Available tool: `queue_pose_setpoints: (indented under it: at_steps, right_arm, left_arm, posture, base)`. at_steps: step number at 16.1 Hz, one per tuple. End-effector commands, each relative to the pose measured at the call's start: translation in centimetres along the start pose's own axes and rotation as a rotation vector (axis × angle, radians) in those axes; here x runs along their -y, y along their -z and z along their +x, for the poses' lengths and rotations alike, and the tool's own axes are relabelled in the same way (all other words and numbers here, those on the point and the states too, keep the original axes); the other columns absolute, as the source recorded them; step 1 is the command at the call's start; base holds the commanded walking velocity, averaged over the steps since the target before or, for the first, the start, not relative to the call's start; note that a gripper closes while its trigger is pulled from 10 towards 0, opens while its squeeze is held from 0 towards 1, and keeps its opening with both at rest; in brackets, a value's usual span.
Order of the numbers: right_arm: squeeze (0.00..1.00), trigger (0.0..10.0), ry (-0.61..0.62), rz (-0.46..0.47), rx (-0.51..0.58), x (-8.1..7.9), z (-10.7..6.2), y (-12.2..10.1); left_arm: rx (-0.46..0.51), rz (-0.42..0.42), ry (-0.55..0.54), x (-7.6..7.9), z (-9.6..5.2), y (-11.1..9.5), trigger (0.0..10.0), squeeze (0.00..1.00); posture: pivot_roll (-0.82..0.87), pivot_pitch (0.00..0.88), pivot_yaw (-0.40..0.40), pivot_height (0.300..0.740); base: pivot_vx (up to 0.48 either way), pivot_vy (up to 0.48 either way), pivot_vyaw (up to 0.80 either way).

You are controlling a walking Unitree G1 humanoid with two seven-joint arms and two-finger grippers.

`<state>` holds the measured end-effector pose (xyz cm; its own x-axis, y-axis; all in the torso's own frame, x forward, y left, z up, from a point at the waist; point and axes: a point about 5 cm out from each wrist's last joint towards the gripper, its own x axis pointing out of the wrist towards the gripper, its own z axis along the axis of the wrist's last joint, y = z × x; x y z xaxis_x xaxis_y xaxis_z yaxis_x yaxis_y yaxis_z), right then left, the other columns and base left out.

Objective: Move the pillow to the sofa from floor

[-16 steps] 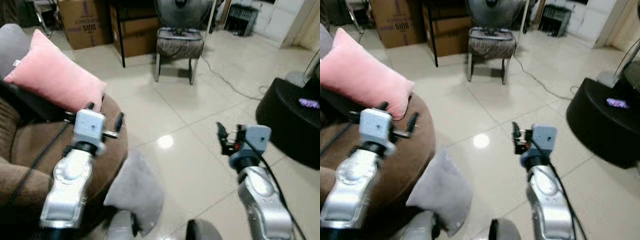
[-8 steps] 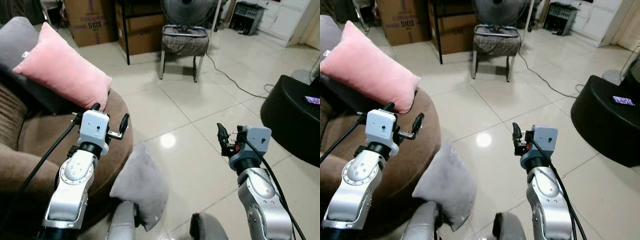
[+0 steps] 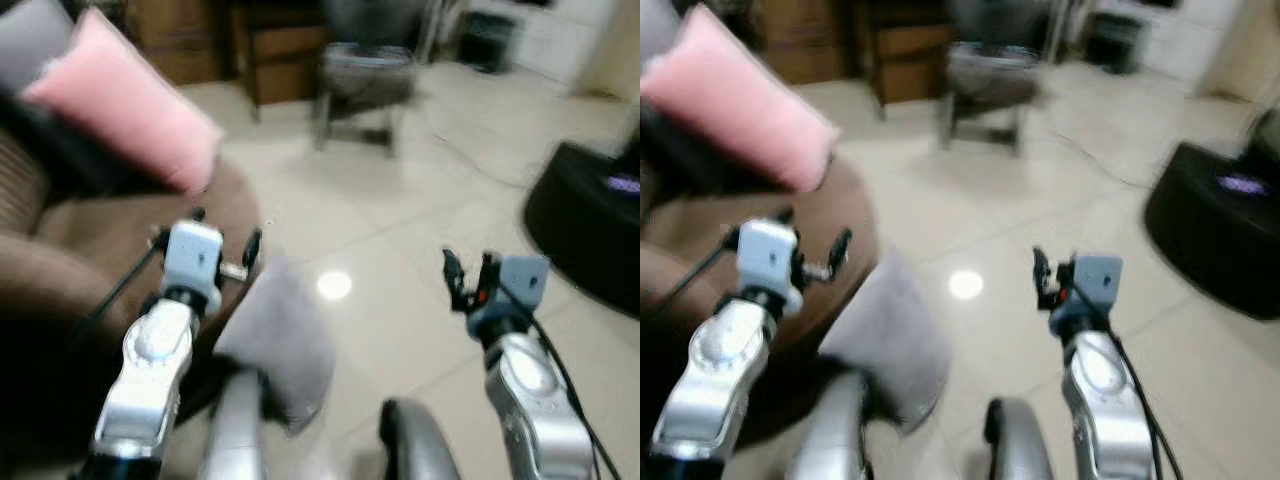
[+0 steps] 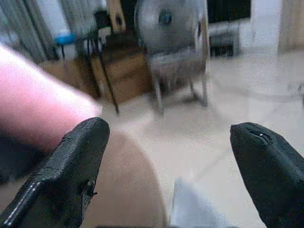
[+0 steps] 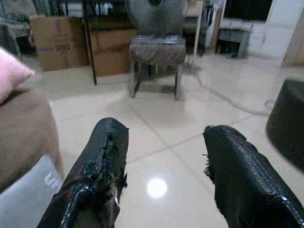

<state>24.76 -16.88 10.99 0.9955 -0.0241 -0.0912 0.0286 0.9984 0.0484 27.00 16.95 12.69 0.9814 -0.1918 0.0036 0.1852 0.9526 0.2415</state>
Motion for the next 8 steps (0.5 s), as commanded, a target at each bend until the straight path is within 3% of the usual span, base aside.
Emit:
queue_pose_setpoints:
  at_steps: [1, 5, 8]
  right_arm:
    - [0.00, 10.0, -0.013, 0.006, 0.007, -0.41, 0.10, -0.21]
    - [0.00, 10.0, 0.012, -0.020, 0.017, -0.01, 0.37, -0.50]
    - [0.00, 10.0, 0.005, -0.040, 0.011, -0.05, 1.05, -0.67]
  left_arm:
    - [0.022, 0.017, 0.001, -0.28, 0.29, -0.61, 10.0, 0.00]
    - [0.016, 0.013, 0.002, -0.18, 0.47, -0.45, 10.0, 0.00]
    - [0.013, 0.010, -0.003, -0.17, 0.67, -0.36, 10.0, 0.00]
  posture:
    - [0.06, 0.000, -0.025, 0.558]
    - [0.05, 0.000, -0.028, 0.558]
    - [0.04, 0.000, -0.026, 0.558]
  base:
    - [0.000, 0.000, 0.00]
    - [0.000, 0.000, 0.00]
    - [0.249, 0.000, -0.27]
